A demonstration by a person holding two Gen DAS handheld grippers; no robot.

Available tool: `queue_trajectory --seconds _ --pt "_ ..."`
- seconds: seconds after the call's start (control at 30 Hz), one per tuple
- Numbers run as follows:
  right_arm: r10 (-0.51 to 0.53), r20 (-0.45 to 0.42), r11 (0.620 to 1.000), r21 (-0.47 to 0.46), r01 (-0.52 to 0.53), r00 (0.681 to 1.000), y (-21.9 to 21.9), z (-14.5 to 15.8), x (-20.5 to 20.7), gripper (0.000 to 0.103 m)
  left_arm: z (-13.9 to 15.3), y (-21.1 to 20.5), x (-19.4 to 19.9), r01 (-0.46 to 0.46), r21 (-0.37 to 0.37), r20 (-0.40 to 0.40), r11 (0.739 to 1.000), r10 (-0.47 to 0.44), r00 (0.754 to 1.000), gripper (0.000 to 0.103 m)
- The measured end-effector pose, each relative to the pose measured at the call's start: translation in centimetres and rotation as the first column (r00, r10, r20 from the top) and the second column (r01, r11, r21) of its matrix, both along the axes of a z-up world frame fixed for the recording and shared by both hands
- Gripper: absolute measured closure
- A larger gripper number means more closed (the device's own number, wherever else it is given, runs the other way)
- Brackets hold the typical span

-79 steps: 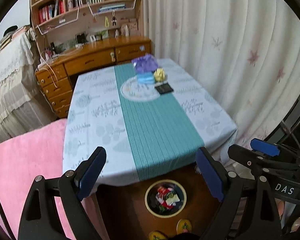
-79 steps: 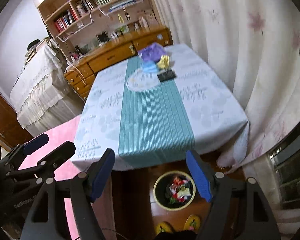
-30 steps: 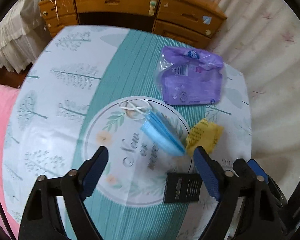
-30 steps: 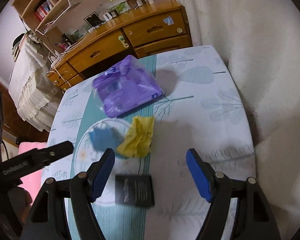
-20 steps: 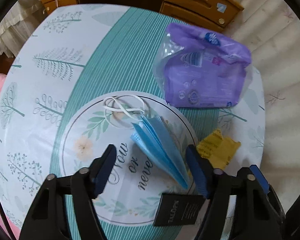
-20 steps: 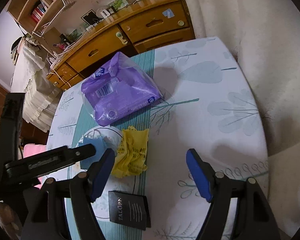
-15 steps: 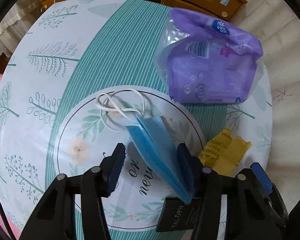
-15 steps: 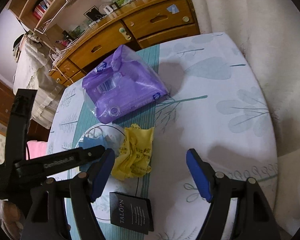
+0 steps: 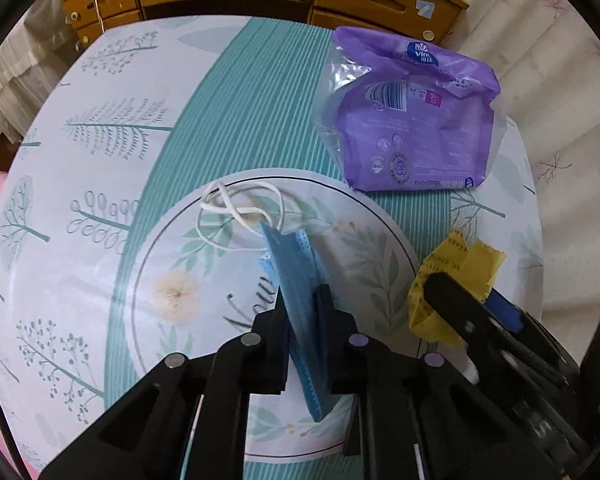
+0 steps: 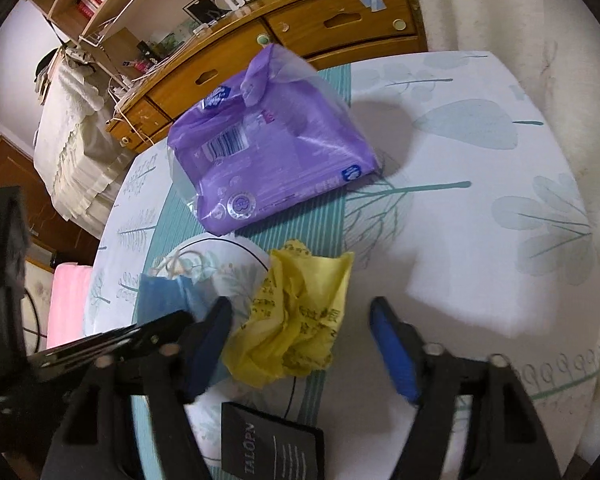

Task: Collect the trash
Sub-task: 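Grasp the blue face mask with the left tool while the right tool grasps the yellow wrapper, then carry mask and wrapper down over the bin and open both tools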

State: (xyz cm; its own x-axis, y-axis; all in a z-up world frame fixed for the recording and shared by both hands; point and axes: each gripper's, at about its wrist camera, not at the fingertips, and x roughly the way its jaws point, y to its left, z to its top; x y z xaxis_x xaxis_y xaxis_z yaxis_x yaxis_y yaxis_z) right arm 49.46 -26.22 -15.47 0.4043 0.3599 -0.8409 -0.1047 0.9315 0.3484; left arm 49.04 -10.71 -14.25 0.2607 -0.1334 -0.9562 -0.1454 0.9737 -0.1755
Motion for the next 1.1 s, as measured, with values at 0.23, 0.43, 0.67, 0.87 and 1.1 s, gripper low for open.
queue_trajectory --seconds 0.23,0.43,0.67,0.87,1.1 --pt "0.043 0.017 0.999 0.002 -0.043 0.999 1.0 0.4 -1.0 0.073 2.2 0.8 -1.9 0.000 0.023 0.044 1.000 -0.001 0.999 0.096" --pt "0.017 0.032 1.000 0.024 -0.018 0.999 1.1 1.8 -3.1 0.074 4.8 3.0 -4.7 0.016 0.030 0.088 0.999 -0.019 0.996 0.096" --pt "-0.012 0.074 0.999 0.040 0.009 0.997 2.5 4.7 -8.3 0.074 7.3 5.3 -9.2 0.039 0.024 0.140 0.999 -0.042 0.989 0.096" --pt "-0.060 0.115 0.998 0.023 0.058 0.992 4.5 7.2 -15.4 0.074 9.9 7.7 -16.1 0.108 0.009 0.215 0.994 -0.108 0.971 0.096" --pt "-0.125 0.148 0.992 0.023 0.123 0.981 8.9 9.9 -25.6 0.074 13.4 11.8 -25.7 0.206 -0.020 0.286 0.978 -0.192 0.939 0.096"
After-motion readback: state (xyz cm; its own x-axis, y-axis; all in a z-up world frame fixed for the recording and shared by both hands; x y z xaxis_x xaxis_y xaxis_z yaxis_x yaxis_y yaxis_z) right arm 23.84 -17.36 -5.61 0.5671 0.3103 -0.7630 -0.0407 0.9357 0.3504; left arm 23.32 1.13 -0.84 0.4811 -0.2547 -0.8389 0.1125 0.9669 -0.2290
